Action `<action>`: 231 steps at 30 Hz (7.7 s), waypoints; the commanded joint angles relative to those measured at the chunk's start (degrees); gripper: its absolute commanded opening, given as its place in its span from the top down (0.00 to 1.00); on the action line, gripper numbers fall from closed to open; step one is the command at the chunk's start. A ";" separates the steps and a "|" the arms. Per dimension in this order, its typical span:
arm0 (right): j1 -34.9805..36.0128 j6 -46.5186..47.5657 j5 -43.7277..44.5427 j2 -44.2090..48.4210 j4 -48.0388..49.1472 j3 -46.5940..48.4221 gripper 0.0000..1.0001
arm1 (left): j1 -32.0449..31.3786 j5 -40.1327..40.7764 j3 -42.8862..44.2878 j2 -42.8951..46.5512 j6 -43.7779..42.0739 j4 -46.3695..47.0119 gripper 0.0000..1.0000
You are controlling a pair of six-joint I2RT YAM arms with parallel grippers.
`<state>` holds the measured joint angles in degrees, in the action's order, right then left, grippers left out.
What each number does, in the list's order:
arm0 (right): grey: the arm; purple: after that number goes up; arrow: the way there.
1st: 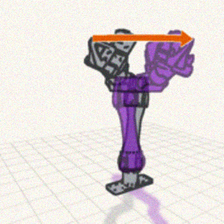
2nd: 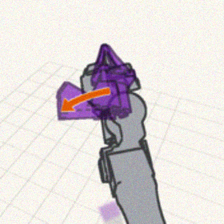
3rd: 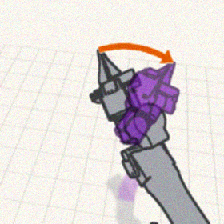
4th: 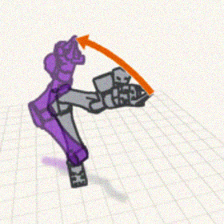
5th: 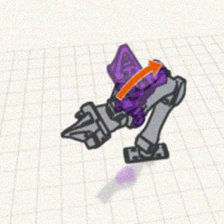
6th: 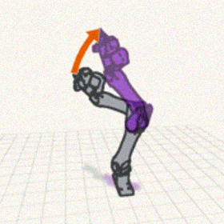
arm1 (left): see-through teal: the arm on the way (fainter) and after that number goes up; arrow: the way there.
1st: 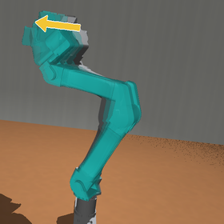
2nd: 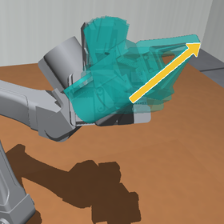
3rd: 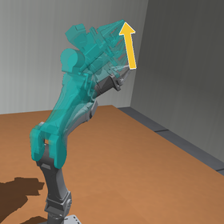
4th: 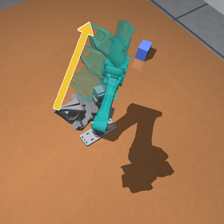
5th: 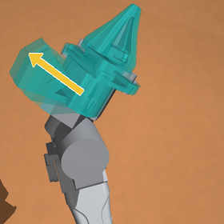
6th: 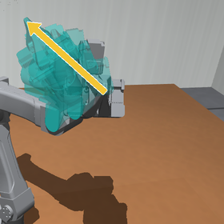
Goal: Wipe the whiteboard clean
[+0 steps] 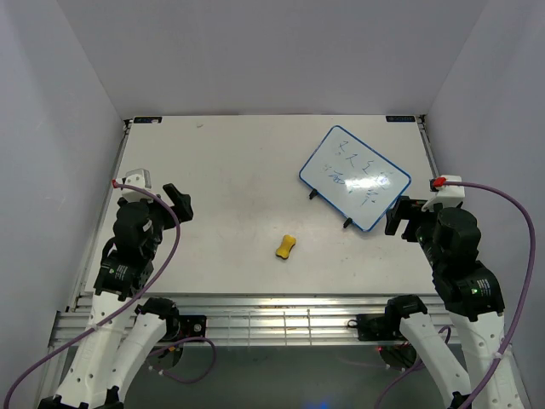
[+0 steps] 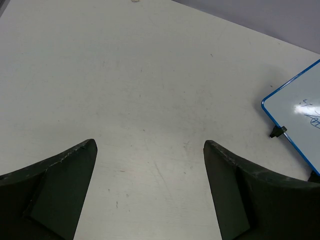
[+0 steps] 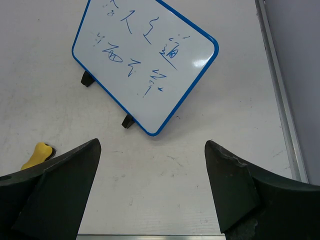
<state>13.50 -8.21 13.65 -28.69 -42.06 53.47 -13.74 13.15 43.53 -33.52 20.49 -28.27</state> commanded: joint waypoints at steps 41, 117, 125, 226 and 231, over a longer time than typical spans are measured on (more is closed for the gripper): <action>-11.47 22.52 -29.16 -75.44 6.04 45.99 0.10 | -0.41 -9.71 -2.92 -1.46 -0.71 3.40 0.02; -13.67 22.45 -50.04 -70.73 -9.53 56.83 0.92 | -5.16 0.99 -2.66 -3.40 -0.19 1.47 0.02; -10.51 14.21 -48.90 -57.29 -0.68 47.44 0.92 | -5.16 5.66 -2.48 -0.76 2.09 0.68 0.02; 2.92 -8.92 -44.59 -23.95 20.87 -8.38 0.92 | -41.73 10.76 0.34 -25.65 3.24 18.60 0.83; 9.87 -14.99 -40.55 -26.68 30.35 -10.58 0.92 | -40.58 8.92 -1.51 -17.04 2.10 21.93 0.83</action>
<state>20.40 -16.91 -27.94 -54.81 -22.35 43.27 -54.96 22.04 43.83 -53.25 22.76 -7.29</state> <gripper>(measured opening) 0.110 0.450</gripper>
